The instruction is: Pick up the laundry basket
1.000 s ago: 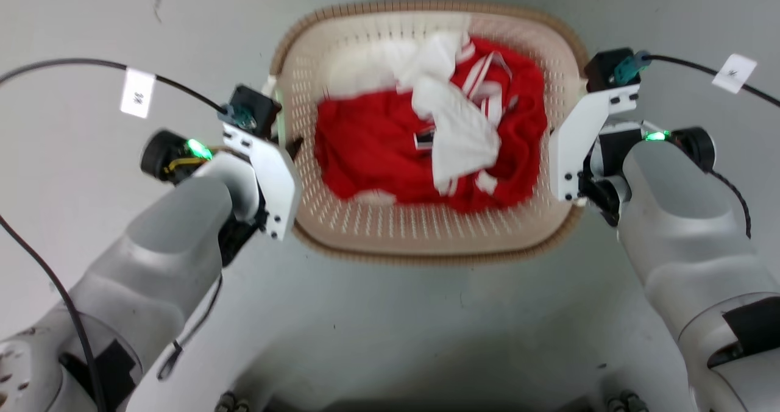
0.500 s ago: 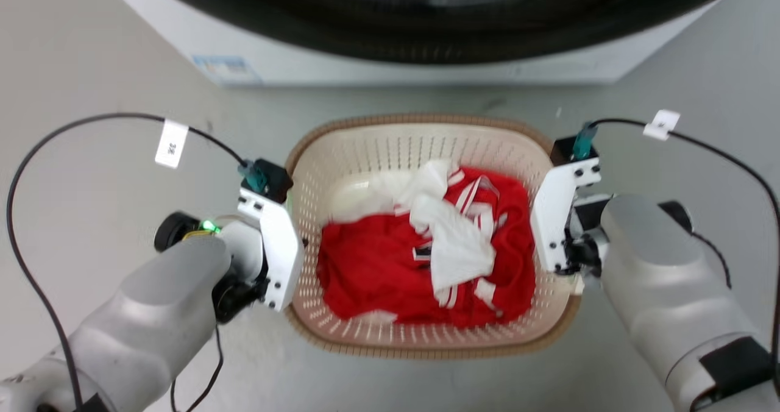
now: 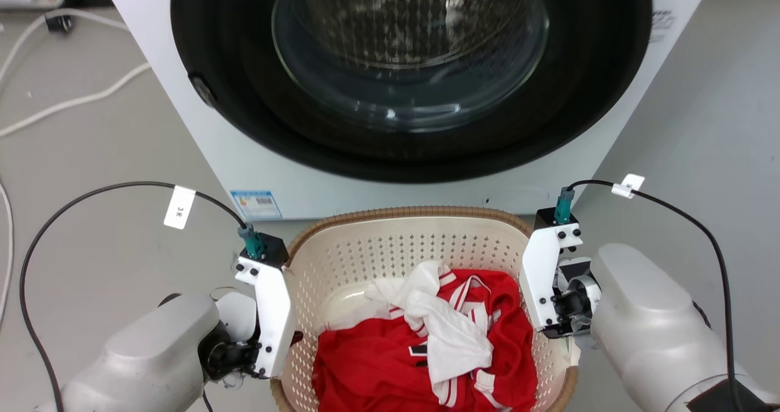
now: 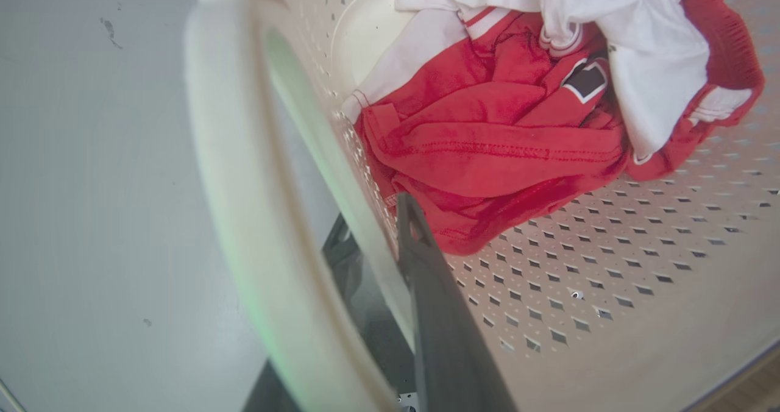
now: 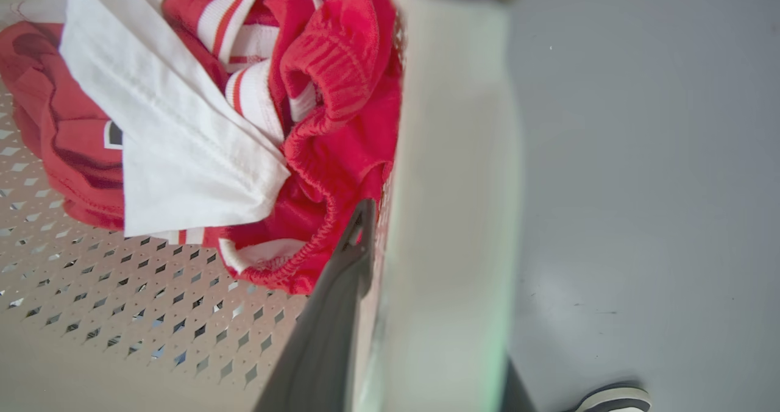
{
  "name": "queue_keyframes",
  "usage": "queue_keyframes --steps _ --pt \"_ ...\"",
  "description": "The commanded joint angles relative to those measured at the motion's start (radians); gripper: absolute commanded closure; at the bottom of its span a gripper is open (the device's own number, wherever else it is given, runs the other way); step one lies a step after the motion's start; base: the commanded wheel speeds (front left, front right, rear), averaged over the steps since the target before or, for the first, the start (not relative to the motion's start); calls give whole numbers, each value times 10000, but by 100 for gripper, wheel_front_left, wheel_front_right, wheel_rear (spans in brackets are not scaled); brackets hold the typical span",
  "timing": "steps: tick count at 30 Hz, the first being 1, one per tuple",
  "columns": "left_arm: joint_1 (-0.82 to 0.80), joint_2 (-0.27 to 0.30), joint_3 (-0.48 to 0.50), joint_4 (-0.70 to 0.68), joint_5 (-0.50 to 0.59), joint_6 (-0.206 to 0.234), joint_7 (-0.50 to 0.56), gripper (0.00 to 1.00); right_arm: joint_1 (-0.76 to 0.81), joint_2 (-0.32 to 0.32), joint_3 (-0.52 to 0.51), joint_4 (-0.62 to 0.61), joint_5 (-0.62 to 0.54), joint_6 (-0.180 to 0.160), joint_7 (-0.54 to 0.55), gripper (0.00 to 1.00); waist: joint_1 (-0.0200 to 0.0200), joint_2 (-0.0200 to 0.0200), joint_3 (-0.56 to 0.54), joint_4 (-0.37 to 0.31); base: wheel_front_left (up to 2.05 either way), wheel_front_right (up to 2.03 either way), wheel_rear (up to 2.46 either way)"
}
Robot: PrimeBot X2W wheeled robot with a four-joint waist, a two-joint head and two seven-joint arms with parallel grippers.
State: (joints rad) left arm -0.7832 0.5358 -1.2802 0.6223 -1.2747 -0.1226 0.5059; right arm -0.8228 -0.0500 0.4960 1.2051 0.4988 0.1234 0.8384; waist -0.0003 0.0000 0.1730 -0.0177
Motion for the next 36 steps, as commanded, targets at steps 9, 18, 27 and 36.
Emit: queue_keyframes --steps 9,18,27,36 --pt "376 -5 -13 -118 -356 -135 854 100 131 2 606 -169 485 132 675 100 3 0 -1108 -301 0 0 0" --pt "600 -139 -12 -132 -661 -137 1281 100 443 24 1008 -340 892 134 1004 100 3 0 -1536 -350 0 0 0" --pt "566 -77 -10 -28 -704 -136 1438 100 272 16 1127 -82 1036 134 834 100 3 0 -1771 -315 0 0 0" --pt "579 -94 -11 54 -747 -134 1476 100 180 13 1245 62 1199 134 704 100 3 0 -1832 -297 0 0 0"
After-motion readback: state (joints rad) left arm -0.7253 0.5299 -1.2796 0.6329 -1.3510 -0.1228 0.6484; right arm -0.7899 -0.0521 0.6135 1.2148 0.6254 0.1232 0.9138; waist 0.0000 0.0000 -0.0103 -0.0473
